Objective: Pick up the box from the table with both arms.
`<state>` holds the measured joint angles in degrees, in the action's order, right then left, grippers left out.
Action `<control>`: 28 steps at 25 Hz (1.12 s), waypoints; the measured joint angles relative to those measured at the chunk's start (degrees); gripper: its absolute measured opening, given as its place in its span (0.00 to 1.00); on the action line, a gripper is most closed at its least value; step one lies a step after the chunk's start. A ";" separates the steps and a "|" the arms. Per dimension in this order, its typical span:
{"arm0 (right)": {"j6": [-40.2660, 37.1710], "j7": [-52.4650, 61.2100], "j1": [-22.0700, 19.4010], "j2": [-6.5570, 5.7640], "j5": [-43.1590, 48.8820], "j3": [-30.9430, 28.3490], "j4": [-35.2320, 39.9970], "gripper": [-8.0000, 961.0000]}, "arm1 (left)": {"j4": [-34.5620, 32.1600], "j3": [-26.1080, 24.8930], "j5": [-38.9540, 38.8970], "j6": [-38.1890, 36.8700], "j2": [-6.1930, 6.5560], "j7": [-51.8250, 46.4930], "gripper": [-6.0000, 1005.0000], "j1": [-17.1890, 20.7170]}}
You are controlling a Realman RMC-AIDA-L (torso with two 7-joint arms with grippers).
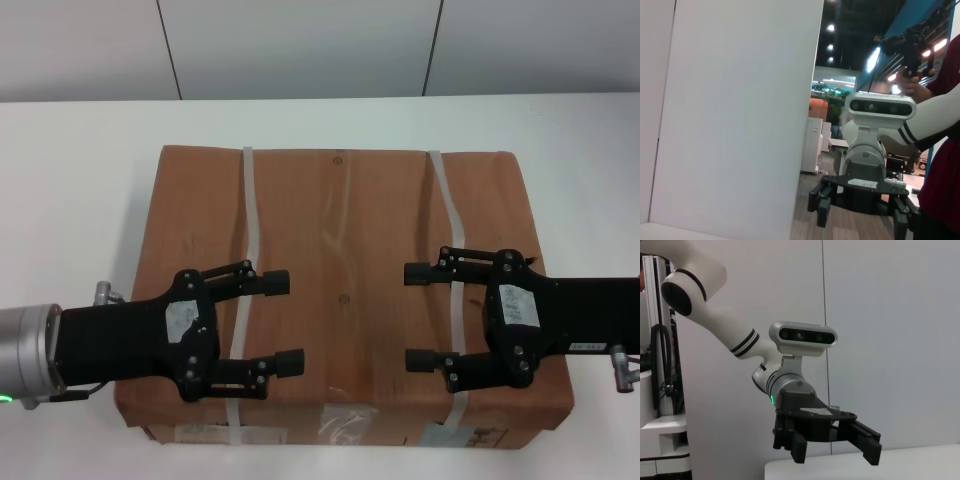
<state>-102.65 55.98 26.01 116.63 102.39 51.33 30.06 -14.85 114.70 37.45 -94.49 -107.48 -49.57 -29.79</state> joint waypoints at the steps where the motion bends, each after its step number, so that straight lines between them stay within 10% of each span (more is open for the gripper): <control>1: 0.00 0.00 0.00 0.00 0.00 0.00 0.00 0.88 | 0.00 0.00 0.00 0.00 0.00 0.00 0.86 0.00; 18: 1.49 0.00 -0.08 0.00 0.00 0.02 0.00 0.87 | 0.00 -0.83 -0.24 0.86 -0.16 -0.04 0.86 0.37; 28: 10.88 1.36 -3.01 0.91 -3.34 -10.24 -2.23 0.87 | 0.05 -14.66 -0.29 9.01 -1.69 -3.73 0.86 4.47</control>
<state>-91.77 57.34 23.00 117.55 99.06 41.09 27.83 -14.80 100.03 37.15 -85.48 -109.18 -53.30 -25.32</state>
